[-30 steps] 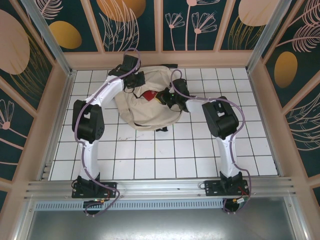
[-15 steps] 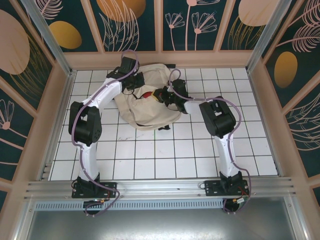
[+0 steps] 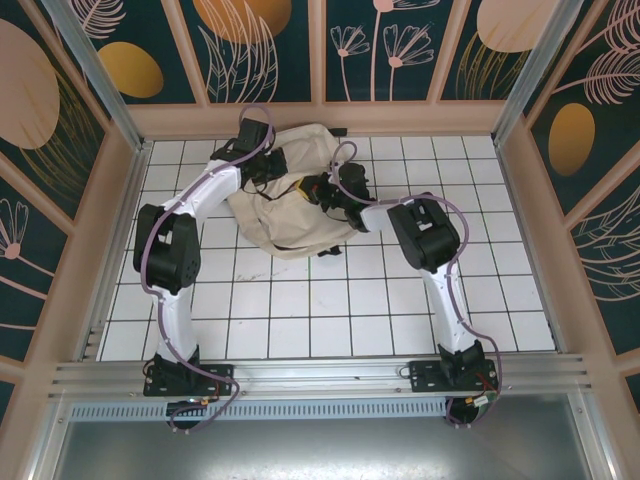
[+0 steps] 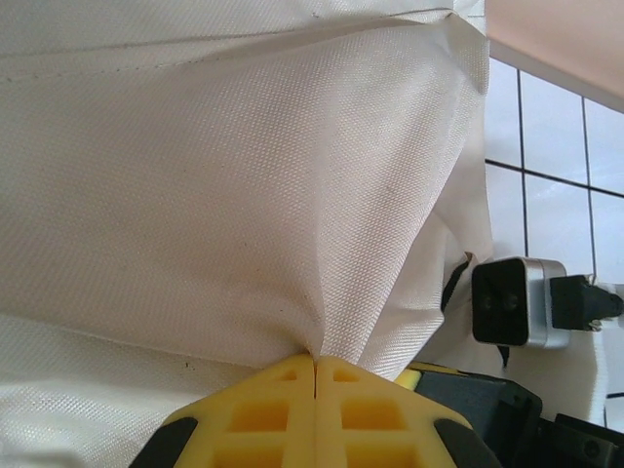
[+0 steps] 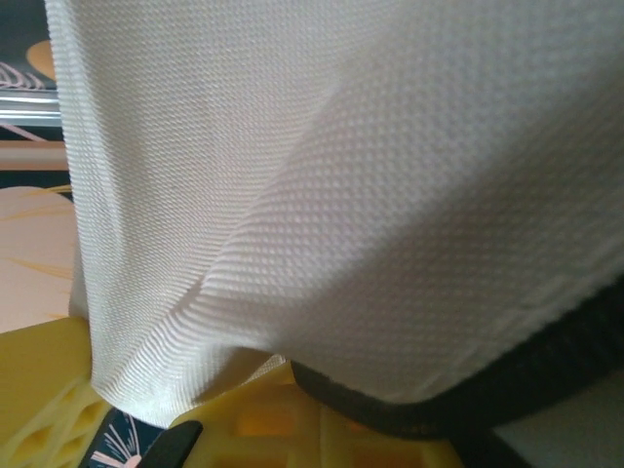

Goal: Pack books, pencil case, and school supplies into a backpack

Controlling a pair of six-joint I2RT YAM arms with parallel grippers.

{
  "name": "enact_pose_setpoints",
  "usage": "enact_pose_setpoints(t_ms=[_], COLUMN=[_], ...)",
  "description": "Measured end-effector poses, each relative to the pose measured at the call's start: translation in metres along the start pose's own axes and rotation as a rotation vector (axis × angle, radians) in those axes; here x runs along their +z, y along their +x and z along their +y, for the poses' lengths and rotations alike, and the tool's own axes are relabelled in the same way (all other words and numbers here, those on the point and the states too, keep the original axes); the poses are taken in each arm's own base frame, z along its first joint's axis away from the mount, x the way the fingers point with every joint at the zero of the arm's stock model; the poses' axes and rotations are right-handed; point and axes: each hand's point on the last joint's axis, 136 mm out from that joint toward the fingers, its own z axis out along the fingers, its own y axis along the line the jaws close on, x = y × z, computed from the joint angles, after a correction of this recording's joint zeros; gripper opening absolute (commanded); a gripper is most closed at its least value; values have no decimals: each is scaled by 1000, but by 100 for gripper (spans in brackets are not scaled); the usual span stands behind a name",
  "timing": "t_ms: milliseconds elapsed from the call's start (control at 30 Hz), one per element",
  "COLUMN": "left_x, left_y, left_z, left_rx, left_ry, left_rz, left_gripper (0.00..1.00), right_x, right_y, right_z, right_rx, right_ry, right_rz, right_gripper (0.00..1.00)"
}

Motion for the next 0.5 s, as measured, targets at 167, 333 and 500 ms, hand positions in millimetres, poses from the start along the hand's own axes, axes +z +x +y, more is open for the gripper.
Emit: enact_pose_setpoints(t_ms=[167, 333, 500], left_x=[-3, -5, -18], left_y=[0, 1, -8], left_z=[-1, 1, -4], left_rx=[-15, -13, 5], left_ry=[6, -6, -3], left_rz=[-1, 3, -8], left_gripper=[0, 23, 53], right_x=[2, -6, -33], right_y=[1, 5, 10], right_z=[-2, -2, 15], right_rx=[-1, -46, -158], right_ry=[0, 94, 223], right_rz=[-1, -25, -28], right_gripper=[7, 27, 38])
